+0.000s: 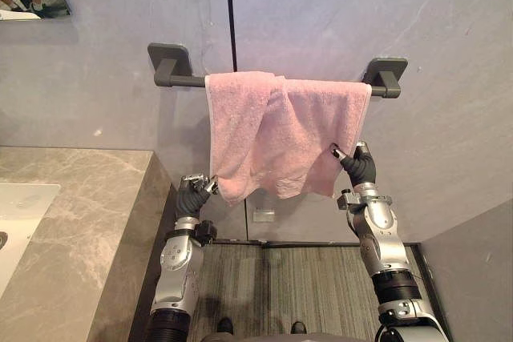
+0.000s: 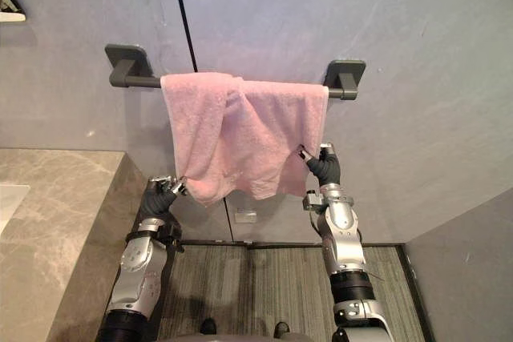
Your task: Organize washtable
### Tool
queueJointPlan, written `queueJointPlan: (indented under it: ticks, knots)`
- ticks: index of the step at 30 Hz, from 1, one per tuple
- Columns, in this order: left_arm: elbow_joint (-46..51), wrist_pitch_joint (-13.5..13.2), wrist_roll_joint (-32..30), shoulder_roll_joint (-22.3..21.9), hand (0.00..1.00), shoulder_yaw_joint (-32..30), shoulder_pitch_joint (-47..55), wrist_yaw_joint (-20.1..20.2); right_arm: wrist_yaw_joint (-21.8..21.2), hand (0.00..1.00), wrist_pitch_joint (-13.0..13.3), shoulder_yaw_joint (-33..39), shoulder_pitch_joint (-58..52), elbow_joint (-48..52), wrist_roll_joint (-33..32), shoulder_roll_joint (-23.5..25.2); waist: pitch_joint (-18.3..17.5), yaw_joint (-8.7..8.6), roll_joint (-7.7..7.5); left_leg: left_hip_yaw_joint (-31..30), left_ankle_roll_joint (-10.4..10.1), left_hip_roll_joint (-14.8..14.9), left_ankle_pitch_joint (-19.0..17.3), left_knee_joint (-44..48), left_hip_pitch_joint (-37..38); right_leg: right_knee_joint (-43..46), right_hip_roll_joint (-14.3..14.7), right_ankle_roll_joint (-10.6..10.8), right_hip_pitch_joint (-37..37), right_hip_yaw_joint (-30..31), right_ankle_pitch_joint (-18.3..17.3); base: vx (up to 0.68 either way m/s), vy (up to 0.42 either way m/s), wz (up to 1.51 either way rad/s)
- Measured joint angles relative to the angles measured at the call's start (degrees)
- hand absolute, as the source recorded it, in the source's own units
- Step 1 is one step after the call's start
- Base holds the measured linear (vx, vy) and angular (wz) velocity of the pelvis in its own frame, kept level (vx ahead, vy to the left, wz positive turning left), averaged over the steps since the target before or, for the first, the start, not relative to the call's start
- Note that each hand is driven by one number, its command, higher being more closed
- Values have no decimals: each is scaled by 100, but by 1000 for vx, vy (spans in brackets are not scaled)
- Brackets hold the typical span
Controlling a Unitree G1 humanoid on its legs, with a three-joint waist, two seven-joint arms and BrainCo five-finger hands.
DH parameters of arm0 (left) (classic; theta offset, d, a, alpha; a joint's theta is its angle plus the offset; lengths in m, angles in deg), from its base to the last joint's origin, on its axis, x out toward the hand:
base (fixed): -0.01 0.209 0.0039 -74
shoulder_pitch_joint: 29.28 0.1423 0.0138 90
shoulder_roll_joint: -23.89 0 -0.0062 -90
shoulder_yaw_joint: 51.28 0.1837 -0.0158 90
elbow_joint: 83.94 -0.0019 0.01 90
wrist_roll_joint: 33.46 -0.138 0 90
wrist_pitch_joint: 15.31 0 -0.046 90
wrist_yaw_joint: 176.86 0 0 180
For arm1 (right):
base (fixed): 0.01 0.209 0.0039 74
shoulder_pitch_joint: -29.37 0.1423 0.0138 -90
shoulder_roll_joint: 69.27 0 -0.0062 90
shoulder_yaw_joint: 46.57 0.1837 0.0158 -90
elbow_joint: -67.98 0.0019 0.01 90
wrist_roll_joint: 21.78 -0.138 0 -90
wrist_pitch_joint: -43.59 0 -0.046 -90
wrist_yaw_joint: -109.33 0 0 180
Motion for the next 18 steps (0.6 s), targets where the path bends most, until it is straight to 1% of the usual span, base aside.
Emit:
queueJointPlan:
  ticks: [4, 10, 14, 18]
  knots:
    - [153, -2, 51, -1, 0, 1, 1, -15, 105, 0, -11, -1, -57, -1, -1, 1, 0, -2, 0, 3, 0, 4, 0, 0, 0, 0, 0, -3, 1, 3, 2, 0, 0, 0]
    - [481, -7, 116, 4, 0, -12, 13, -25, 136, 0, -12, -1, -188, 3, 5, 13, 0, 1, -1, 22, -1, 6, 0, 1, 3, -5, 1, -8, 1, 16, 9, 0, 0, 0]
    - [791, -11, 115, -34, 0, -229, 26, -25, 148, 0, -12, 4, -227, 83, 5, 151, 0, -9, -1, 33, -1, 1, 0, 1, 11, -5, 0, -16, 1, 17, 17, 0, 0, 0]
    - [828, -10, 112, -91, 0, -326, 90, -16, 146, 0, -11, 7, -343, 324, 6, 216, 0, -11, -1, 24, -1, -7, 0, 0, 11, -5, -3, -14, 3, 5, 18, 0, 0, 0]
